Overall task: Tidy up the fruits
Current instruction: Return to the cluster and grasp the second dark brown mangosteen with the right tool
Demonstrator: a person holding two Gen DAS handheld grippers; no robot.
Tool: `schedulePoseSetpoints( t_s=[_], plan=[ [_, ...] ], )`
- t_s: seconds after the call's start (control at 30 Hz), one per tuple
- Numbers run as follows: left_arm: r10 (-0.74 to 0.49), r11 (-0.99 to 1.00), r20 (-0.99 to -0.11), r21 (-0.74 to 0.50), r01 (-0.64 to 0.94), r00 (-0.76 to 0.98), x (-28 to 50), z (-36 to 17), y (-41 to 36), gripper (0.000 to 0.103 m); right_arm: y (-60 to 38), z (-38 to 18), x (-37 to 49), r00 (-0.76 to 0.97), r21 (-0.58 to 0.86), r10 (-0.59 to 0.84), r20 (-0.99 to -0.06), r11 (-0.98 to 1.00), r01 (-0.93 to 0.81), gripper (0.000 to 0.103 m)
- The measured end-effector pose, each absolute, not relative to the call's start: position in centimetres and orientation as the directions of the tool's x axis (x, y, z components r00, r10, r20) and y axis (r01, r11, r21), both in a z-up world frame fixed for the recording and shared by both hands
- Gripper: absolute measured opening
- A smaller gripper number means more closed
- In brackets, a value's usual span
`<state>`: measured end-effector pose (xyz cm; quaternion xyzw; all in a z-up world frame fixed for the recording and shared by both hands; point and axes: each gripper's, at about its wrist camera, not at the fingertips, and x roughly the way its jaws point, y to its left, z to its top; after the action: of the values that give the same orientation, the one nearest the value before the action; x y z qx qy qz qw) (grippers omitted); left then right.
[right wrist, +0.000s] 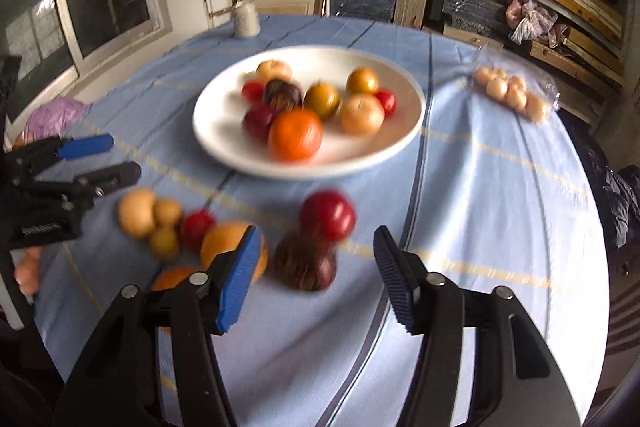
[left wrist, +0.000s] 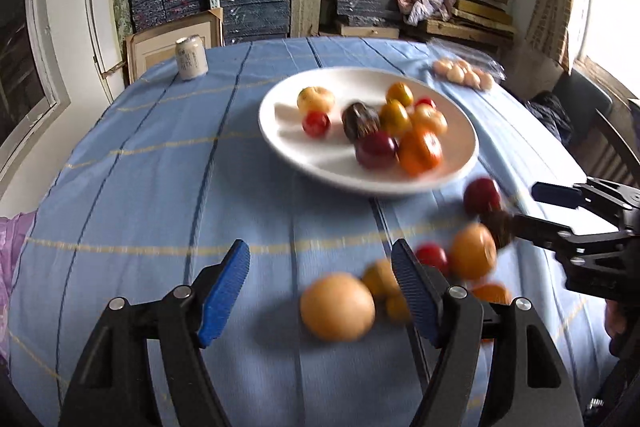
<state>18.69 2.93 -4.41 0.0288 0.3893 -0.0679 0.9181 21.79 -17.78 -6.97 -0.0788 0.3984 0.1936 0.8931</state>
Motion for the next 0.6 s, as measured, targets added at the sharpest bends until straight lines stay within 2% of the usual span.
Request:
schedulePoseSetpoints(
  t_s=[0.27,0.6],
  plan=[
    [-0.074,0.987,-0.752,0.04,0.157,0.655,16.6,-7.4,1.8,0.074,-16.6,-9.1,22.2,0.614,-0.02,0.252,-0.748,0.916,-0.401,0.048],
    [-0.076,0.989,-0.758,0.023,0.144,0.648,16.8,-7.3,2.1,0.074,-15.5,-9.0,23.7,0.616,-0.026,0.243,-0.749,0.919,-0.394,0.048]
  ],
)
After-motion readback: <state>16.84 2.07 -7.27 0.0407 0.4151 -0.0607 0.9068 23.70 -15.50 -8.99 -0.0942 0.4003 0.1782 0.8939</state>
